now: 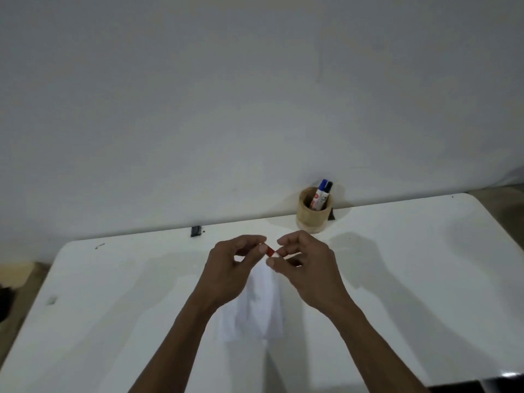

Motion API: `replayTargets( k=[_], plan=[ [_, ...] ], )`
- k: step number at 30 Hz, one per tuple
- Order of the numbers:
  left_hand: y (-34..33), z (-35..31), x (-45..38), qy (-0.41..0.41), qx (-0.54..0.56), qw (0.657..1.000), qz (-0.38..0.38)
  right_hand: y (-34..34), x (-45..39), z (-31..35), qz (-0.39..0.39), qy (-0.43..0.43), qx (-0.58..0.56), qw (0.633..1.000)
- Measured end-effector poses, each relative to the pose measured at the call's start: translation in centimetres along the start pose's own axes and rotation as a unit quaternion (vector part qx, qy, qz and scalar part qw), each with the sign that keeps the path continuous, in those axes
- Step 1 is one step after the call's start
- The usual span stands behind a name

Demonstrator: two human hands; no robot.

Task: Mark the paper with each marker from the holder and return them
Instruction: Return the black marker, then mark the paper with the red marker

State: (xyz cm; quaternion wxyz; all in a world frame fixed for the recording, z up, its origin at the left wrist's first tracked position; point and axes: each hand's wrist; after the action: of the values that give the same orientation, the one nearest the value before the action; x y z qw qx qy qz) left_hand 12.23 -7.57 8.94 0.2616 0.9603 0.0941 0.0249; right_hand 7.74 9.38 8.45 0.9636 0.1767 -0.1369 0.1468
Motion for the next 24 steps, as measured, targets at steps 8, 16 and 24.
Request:
replayTargets(
  k=[8, 16, 24],
  plan=[
    [5.5, 2.7, 6.3, 0.064, 0.218, 0.970, -0.089, -3.0, 4.4, 1.0, 0.038, 0.038, 0.119, 0.991],
    [7.9, 4.8, 10.6, 0.014, 0.143, 0.987, -0.065, -5.9, 8.2, 1.4, 0.000, -0.022, -0.266, 0.964],
    [7.4, 5.2, 11.3, -0.054, 0.031, 0.997, -0.055, -10.2, 9.7, 0.8, 0.031, -0.059, -0.319, 0.946]
  ],
)
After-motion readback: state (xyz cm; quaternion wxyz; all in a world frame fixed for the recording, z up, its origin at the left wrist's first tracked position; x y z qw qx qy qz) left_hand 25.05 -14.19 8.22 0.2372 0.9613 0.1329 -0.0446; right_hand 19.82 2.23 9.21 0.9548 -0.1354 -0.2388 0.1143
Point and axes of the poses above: each hand's wrist, its own x-axis away from the middle knuckle, its own y-axis out of the back of the hand, z = x × y, and after that the axes turned 8 degrees about -y, right-handed
